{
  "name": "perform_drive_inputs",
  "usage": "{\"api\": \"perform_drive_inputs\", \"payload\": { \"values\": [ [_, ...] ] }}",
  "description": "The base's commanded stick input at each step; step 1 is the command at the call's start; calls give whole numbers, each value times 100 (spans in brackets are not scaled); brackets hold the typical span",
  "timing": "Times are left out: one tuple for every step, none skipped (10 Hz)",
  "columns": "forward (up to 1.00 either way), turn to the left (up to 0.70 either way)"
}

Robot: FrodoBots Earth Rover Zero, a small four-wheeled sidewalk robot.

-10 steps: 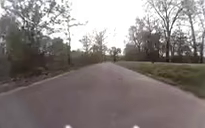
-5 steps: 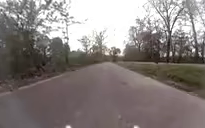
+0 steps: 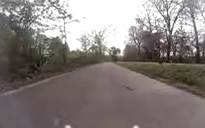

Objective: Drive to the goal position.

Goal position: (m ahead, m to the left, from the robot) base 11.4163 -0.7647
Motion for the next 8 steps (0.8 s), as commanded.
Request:
{"api": "perform_drive_inputs", "payload": {
  "values": [
    [100, 0],
    [100, 0],
    [100, 0],
    [100, 0],
    [100, 0],
    [100, 0],
    [100, 0],
    [100, 0]
  ]
}}
